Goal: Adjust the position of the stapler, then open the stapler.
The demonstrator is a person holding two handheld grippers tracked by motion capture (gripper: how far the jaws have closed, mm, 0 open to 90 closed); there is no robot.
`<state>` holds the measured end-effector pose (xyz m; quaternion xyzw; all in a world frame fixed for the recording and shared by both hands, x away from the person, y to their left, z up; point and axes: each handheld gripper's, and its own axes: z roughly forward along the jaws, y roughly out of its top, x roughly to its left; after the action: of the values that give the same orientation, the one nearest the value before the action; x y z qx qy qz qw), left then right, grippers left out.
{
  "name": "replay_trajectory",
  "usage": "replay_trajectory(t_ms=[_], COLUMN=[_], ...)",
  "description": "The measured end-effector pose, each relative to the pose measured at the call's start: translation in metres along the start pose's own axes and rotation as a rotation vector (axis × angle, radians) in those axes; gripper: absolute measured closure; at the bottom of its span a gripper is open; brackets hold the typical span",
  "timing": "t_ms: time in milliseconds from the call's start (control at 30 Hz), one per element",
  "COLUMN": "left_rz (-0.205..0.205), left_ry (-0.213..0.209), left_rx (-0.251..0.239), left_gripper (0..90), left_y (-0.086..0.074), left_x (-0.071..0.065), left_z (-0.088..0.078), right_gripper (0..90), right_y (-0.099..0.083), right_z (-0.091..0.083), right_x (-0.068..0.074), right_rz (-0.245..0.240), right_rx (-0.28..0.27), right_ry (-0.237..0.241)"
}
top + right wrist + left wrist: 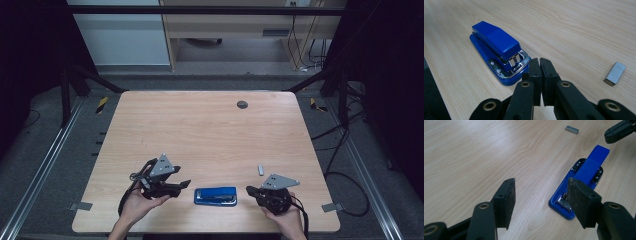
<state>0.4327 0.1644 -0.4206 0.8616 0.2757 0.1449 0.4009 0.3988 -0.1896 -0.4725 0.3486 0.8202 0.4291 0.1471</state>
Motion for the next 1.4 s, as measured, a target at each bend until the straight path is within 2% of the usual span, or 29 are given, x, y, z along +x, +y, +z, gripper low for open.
replay_trajectory(t_ms=[133,300,567,667,967,1400], left_rz=[0.022,0.058,0.123,0.144,0.216,0.321], left_ry=[-0.036,-0.058,-0.12,-0.127,-0.201,-0.251], left_rx=[0.01,0.042,0.093,0.101,0.136,0.226], left_gripper=[40.4,40.2,40.5,40.9,45.3,48.3], left_y=[0.01,0.021,0.032,0.034,0.045,0.06], left_x=[-0.005,-0.01,-0.019,-0.02,-0.027,-0.041], left_z=[0.007,0.017,0.031,0.034,0.037,0.052], right_gripper=[89.5,90.0,89.9,90.0,90.0,90.0], right_y=[-0.002,-0.004,-0.005,-0.005,-0.006,-0.007], right_z=[0.002,0.004,0.006,0.006,0.008,0.014], right_x=[0.001,0.002,0.005,0.005,0.01,0.017], right_rz=[0.005,0.001,-0.001,0.001,-0.011,-0.02], right_rx=[0.009,0.019,0.019,0.025,0.033,0.036], right_ry=[0.003,0.014,0.032,0.032,0.051,0.075])
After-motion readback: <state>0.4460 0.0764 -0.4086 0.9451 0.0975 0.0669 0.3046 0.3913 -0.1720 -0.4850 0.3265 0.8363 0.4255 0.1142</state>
